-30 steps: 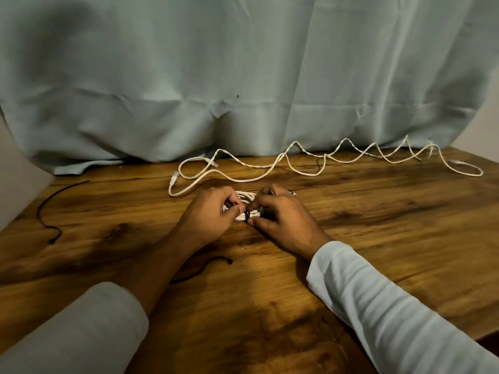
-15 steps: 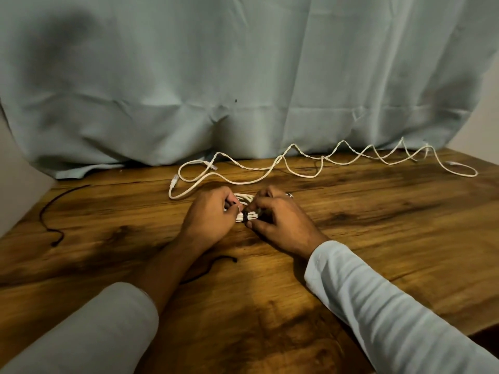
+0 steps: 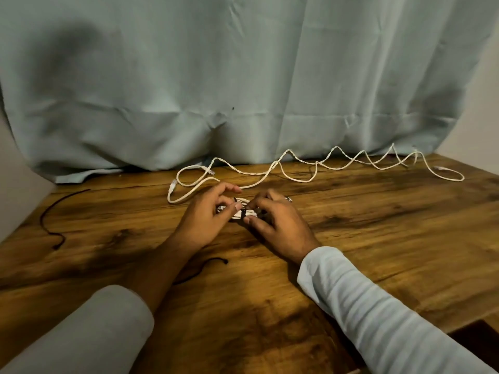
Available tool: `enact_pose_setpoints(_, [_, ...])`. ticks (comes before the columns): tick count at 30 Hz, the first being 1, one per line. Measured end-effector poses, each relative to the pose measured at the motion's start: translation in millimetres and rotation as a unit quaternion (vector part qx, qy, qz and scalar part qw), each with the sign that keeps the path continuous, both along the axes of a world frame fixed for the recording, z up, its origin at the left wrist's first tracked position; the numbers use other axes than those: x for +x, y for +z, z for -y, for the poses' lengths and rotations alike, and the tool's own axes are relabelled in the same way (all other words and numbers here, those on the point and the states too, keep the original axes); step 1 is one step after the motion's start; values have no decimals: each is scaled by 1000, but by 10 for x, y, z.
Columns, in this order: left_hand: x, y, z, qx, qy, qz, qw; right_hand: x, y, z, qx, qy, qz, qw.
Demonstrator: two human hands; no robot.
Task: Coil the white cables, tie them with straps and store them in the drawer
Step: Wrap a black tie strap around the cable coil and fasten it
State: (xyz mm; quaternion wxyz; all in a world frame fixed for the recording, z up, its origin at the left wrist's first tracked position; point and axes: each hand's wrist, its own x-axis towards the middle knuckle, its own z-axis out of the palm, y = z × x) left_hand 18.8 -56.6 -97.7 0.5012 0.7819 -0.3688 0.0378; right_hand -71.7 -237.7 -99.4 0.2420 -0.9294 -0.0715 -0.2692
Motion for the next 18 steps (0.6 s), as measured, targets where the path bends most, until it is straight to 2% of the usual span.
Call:
enact_pose_setpoints(5, [-23, -2, 52, -39, 13, -42, 998, 10, -11, -11, -32, 5, 2, 999])
enact_pose_setpoints(12, [-2, -36, 152, 27, 52, 13, 998, 41, -24, -13, -78, 3, -5, 997])
enact_pose_setpoints(18, [-11, -32, 212, 37, 77, 8, 996, 45, -24, -15, -95, 1, -8, 995])
